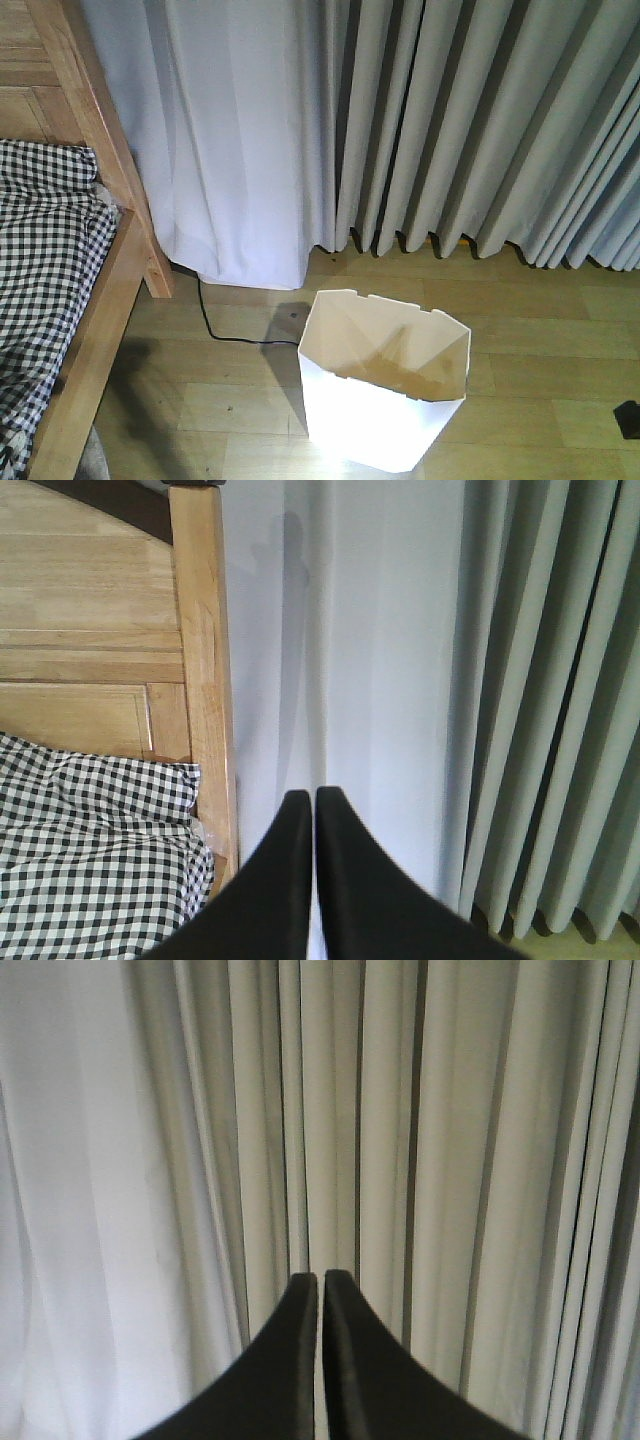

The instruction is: Move trash bin to bedside with robot

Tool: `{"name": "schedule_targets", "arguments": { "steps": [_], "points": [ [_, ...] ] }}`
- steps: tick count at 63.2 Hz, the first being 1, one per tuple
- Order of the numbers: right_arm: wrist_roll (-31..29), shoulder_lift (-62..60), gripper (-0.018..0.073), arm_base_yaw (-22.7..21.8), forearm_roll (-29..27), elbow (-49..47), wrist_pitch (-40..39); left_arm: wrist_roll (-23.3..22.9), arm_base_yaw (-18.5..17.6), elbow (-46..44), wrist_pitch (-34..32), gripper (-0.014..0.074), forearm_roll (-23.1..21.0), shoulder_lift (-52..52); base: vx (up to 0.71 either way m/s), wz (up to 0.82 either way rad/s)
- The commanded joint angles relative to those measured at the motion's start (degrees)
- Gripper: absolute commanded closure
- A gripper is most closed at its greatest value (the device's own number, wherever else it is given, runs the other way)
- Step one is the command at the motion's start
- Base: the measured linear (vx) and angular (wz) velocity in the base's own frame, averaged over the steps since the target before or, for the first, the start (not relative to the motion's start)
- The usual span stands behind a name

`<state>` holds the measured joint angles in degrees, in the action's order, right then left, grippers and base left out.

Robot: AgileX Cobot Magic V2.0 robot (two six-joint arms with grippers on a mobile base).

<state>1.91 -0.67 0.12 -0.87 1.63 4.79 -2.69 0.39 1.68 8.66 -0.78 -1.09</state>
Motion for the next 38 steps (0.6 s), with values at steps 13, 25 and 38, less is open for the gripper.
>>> {"name": "schedule_targets", "arguments": {
  "steps": [13, 25, 38],
  "points": [
    [-0.41, -0.73, 0.057, -0.07, 0.87, 1.06, -4.05, -0.53, -0.16, 1.58, -4.47, 0.0602, -0.17, -0.55, 0.0, 0.0],
    [-0.41, -0.73, 0.057, -0.07, 0.87, 1.06, -4.05, -0.53, -0.16, 1.58, -4.47, 0.0602, -0.17, -0.55, 0.0, 0.0],
    [-0.41, -0.73, 0.057, -0.07, 0.87, 1.06, -4.05, -0.53, -0.16, 1.58, -4.47, 0.0602, -0.17, -0.55, 0.0, 0.0]
  ]
}}
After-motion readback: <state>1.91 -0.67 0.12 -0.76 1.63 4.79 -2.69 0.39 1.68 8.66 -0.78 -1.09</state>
